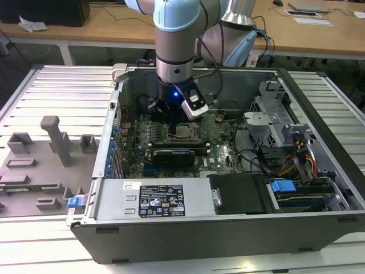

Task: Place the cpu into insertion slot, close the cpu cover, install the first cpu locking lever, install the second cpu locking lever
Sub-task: 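Close the cpu cover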

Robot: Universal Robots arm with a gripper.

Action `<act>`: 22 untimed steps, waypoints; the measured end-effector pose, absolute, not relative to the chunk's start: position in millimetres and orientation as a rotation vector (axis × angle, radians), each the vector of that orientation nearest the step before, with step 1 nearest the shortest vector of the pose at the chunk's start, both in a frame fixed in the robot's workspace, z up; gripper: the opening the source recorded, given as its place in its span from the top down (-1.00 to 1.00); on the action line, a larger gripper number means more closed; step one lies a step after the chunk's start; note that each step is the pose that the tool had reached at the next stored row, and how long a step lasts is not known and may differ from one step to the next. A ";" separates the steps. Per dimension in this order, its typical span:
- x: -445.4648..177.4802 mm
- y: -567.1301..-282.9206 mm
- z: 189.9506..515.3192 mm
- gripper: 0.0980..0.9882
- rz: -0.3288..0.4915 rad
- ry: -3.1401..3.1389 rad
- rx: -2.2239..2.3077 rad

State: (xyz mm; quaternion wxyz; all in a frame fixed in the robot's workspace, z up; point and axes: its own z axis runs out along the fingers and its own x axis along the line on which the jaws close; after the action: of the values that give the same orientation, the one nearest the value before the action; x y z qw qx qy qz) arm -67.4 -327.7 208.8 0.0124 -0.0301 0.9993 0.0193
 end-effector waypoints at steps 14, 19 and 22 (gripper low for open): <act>-70.8 -327.0 205.0 0.98 0.062 3.105 -0.156; -69.9 -327.0 204.9 0.98 0.061 3.105 -0.156; -69.8 -327.1 209.2 0.98 0.061 3.105 -0.156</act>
State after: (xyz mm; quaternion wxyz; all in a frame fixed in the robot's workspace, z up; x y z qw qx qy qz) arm -69.8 -327.1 209.2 0.0161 -0.0502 0.9984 0.0197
